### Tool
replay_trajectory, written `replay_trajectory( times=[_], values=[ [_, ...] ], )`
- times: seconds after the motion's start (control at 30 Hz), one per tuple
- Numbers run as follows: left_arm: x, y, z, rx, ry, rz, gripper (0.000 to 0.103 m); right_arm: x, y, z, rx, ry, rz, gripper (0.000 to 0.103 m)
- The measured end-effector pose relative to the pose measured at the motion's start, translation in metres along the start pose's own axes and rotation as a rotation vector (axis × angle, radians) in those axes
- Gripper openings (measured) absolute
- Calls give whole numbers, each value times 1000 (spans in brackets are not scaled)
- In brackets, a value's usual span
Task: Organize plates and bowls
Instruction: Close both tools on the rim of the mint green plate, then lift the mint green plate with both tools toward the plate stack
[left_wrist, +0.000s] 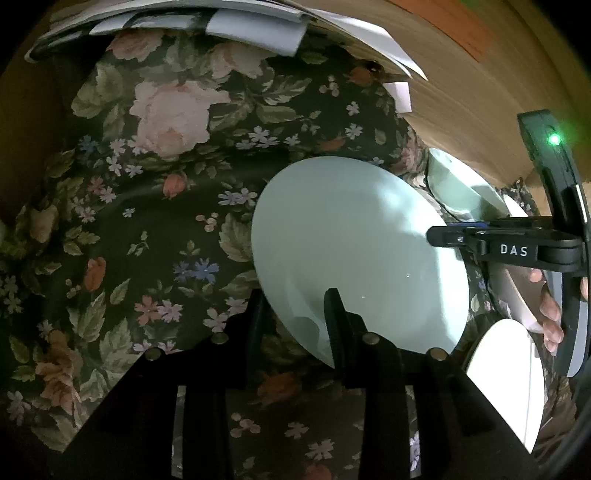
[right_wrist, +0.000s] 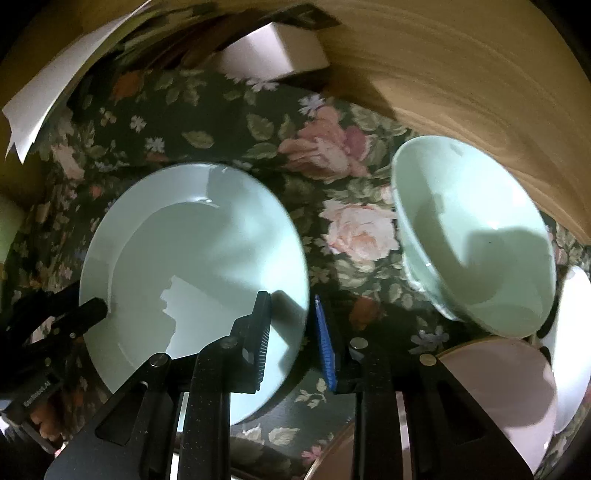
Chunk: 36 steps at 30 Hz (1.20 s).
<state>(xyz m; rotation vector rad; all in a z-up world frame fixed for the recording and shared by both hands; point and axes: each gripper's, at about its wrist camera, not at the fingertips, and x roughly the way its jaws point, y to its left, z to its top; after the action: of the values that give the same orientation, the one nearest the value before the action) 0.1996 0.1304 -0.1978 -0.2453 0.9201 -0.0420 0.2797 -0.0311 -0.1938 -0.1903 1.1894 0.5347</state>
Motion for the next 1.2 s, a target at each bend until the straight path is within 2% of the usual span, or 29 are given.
replay_trajectory(
  times=[0.2,0.23,0.4,0.77,1.2],
  values=[
    [2,-5,1,5,2,16,32,-1,-5,1,-12,-17,17,21],
    [3,-6,2,8,2,22,32,-3,-2,-1,25,-3,22,20],
    [-10,-2,-3,14,-29,69,32,-17,4,-5,19,-54,46,20],
    [-41,7,-7,6,-84,66,32,-36,21,-29,-8,-134,68,20],
    [-94,-16,-26,49,-148,49,32,-87,30,-62,23,-251,105,20]
  ],
)
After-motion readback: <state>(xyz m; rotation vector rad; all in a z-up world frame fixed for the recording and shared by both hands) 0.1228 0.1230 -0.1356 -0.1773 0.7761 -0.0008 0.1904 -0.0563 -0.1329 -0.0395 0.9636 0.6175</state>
